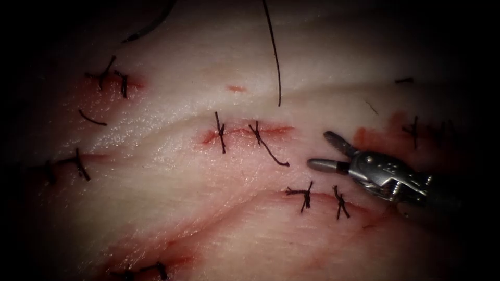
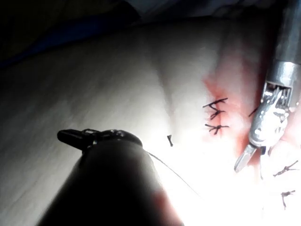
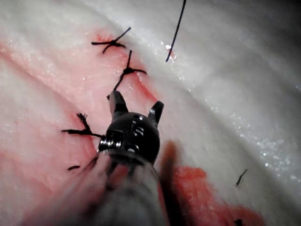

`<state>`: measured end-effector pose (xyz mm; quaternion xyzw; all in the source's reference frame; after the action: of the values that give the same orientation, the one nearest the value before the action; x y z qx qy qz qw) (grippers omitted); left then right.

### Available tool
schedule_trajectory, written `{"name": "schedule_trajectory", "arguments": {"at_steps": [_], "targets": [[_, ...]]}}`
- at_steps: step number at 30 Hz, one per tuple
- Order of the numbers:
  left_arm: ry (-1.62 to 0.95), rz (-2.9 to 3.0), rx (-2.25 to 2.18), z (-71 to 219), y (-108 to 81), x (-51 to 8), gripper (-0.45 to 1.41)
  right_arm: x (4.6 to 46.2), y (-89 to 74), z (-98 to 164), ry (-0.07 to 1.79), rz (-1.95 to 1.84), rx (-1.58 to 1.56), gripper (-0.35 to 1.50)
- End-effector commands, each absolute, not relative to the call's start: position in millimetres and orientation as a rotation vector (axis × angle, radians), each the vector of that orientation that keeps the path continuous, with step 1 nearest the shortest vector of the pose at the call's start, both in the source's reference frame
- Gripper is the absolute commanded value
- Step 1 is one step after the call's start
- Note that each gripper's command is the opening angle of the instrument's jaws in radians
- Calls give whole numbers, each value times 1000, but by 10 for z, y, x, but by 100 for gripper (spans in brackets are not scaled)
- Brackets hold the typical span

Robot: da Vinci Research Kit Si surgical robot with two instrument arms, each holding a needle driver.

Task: Wound Closure
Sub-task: Set down the needle and suture.

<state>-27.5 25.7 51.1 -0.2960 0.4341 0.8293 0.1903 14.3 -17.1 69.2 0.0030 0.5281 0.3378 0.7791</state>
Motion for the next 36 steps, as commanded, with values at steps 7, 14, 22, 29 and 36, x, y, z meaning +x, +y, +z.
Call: {"name": "schedule_trajectory", "arguments": {"at_steps": [7, 14, 22, 29, 36], "targets": [[1196, 2308, -831, 577, 271, -310, -45, 118, -177, 695, 1106, 757, -52, 148], [1106, 2356, -867, 653, 267, -340, -45, 126, -184, 700, 1094, 734, -85, 146], [826, 2518, -831, 753, 250, -375, 54, 141, -195, 704, 951, 585, -41, 109], [482, 2684, -788, 799, 218, -408, 140, 144, -195, 704, 954, 556, -50, 114], [432, 2722, -840, 793, 195, -401, 140, 149, -199, 701, 965, 552, -43, 121]]}}
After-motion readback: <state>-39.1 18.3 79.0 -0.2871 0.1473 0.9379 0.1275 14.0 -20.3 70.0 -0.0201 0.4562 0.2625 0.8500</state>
